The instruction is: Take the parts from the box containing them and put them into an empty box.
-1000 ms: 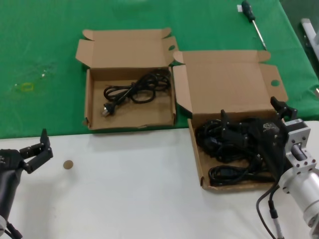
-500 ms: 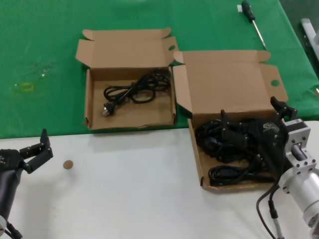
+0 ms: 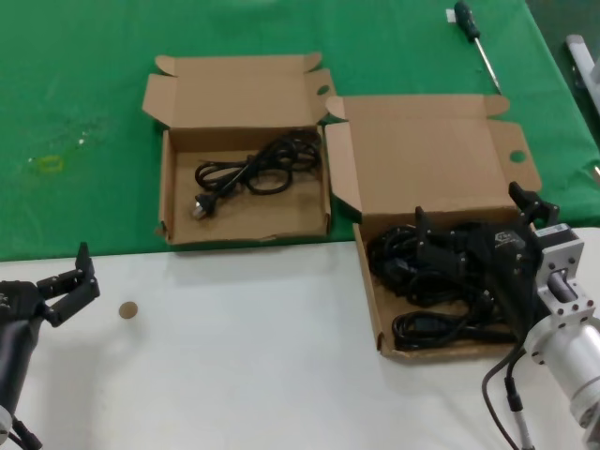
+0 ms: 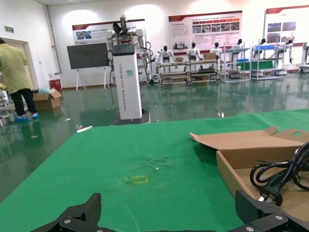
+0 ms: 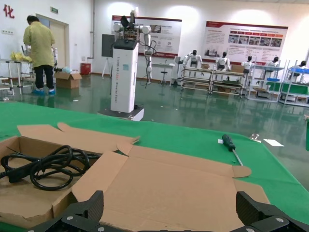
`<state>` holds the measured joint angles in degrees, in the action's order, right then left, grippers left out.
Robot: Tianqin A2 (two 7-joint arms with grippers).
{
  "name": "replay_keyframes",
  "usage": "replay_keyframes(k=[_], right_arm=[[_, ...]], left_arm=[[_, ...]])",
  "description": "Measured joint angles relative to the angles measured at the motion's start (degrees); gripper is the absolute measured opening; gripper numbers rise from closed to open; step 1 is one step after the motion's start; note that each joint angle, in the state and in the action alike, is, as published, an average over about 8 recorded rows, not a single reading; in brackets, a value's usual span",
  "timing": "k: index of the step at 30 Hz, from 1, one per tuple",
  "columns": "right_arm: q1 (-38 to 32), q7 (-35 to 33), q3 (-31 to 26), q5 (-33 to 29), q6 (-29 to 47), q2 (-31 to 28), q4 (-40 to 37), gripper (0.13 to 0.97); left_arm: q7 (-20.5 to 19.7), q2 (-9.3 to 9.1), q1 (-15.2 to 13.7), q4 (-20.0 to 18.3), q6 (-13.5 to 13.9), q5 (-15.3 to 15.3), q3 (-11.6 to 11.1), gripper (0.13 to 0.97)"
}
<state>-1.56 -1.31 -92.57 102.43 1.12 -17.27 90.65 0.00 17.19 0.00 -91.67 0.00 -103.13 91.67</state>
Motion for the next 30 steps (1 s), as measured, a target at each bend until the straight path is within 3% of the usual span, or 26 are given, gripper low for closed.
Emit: replay_keyframes(k=[30], right_arm=[[0.0, 0.0, 0.0, 0.0, 0.0, 0.0, 0.0, 0.966]], left_arm=[[0.0, 0.0, 0.0, 0.0, 0.0, 0.0, 0.0, 0.966]])
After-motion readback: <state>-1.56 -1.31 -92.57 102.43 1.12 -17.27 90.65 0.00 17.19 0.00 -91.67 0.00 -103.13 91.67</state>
